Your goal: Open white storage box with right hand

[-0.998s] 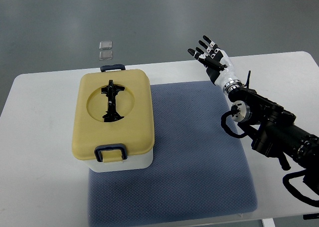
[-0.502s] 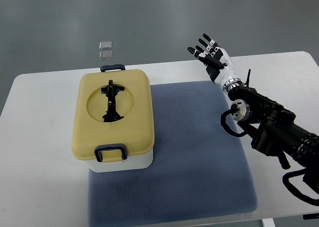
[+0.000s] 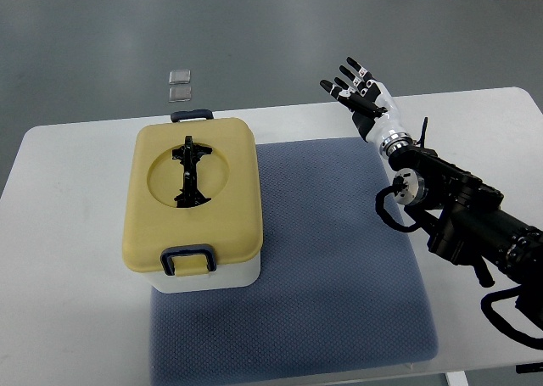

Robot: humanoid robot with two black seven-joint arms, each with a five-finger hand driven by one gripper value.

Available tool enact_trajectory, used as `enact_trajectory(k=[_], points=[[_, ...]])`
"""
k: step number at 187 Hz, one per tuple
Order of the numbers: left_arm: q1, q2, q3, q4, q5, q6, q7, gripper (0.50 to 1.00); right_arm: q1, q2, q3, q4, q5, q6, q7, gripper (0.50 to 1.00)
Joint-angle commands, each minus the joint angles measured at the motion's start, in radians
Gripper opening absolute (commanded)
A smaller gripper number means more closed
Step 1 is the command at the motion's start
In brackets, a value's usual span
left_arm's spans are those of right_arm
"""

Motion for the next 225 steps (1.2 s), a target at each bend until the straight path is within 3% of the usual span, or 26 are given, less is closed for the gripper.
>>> enact_trajectory(k=[1,28,77,127,225], points=[[0.000,0.000,0.000,0.000,0.000,0.000,0.000,1.000,0.004,-0.021,-0.013,0.003,-0.010,0.001,0.000,0.928],[0.000,0.000,0.000,0.000,0.000,0.000,0.000,1.000,0.050,-0.054,-0.063,0.011,-0.014,-0.001,0.003,0.928],[0.000,0.000,0.000,0.000,0.000,0.000,0.000,1.000,0.220,-0.144,-0.398,0.021,-0.036,0.002,0.072,0.928],[0.000,0.000,0.000,0.000,0.000,0.000,0.000,1.000,0.450,-0.216,-0.599,0.074,-0.301,0.038,0.127,0.928],[0.000,0.000,0.001,0.000,0.000,0.000,0.000,1.000,0.663,-0.210,-0.600,0.460,-1.082,0.105,0.149,0.928]])
